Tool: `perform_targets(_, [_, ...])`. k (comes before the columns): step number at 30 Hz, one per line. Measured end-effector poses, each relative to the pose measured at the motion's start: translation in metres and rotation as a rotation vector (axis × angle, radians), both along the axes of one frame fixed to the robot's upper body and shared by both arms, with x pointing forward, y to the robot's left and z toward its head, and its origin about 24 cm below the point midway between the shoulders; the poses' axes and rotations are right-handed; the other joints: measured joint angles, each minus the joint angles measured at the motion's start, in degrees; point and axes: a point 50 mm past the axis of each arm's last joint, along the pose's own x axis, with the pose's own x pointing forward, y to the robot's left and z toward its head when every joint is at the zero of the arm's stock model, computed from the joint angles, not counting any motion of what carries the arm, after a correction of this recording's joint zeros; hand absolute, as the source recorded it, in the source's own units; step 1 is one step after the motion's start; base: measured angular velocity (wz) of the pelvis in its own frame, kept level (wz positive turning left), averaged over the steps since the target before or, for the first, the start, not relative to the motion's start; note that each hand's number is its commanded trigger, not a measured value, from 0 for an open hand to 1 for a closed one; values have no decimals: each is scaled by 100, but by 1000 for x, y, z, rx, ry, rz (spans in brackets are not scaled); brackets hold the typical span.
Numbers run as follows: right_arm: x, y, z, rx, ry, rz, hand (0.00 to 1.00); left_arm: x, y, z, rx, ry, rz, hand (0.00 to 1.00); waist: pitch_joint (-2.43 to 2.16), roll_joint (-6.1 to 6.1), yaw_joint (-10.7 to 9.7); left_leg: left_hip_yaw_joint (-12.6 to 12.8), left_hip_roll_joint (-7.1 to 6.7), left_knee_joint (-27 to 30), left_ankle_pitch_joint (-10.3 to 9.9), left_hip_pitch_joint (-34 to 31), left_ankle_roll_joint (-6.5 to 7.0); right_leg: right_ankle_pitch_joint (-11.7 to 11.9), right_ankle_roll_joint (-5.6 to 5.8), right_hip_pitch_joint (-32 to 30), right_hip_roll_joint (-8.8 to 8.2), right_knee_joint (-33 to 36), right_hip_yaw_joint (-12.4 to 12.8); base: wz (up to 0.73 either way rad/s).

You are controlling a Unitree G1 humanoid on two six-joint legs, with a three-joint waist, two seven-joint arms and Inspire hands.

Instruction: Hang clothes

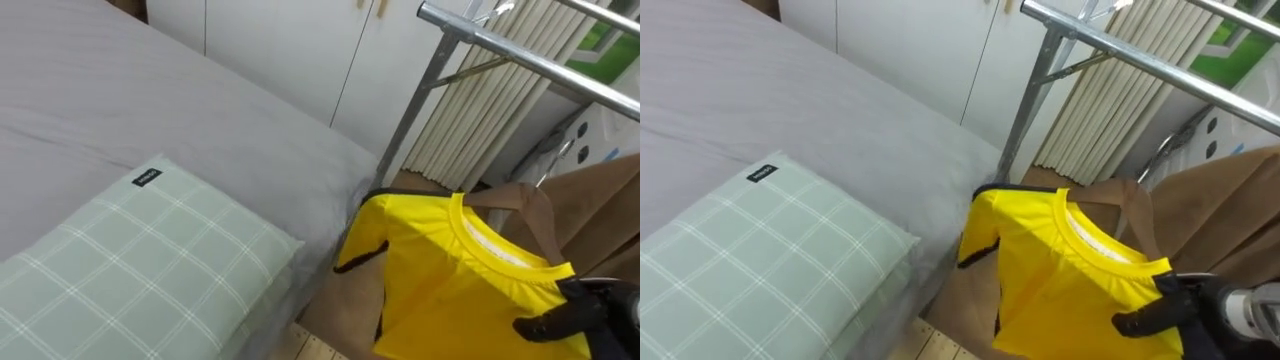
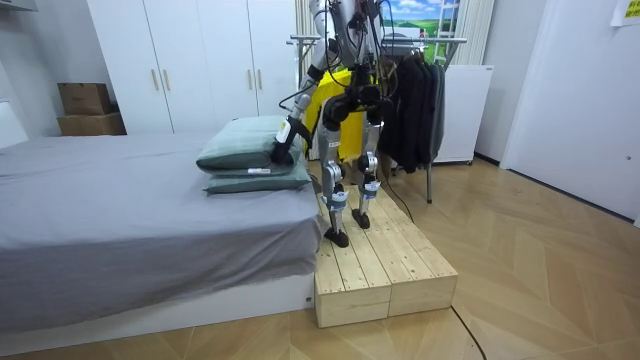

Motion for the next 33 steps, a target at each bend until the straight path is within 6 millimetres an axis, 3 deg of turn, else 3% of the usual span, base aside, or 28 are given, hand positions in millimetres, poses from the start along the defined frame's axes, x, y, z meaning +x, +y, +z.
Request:
perform_targets(5, [6, -4, 6, -180, -9, 36, 100, -1, 2, 4, 13, -5, -9, 0, -5, -85, 11, 21, 3, 3, -1, 3, 1, 0, 0, -6, 7, 6, 16, -1])
perform_targets(11, [27, -6, 33, -405, -116, 94, 100, -3, 4, 7, 29, -5, -21, 0, -26, -166, -30, 0, 4, 76, -10, -99, 11, 10, 5, -68, 6, 10, -2, 2])
perform_targets(19, [55, 3, 70, -610, -332, 134, 100, -2, 3, 7, 26, -11, -23, 0, -30, -151, -21, 58, 13, 113, -11, -208, 18, 77, -5, -185, 7, 17, 25, -4])
perform_targets(33, [65, 7, 87, -726, -518, 126, 100, -1, -4, 5, 11, -22, -21, 0, -13, -5, 10, 77, 23, 100, -16, -221, 23, 110, -12, -182, 6, 14, 13, 0])
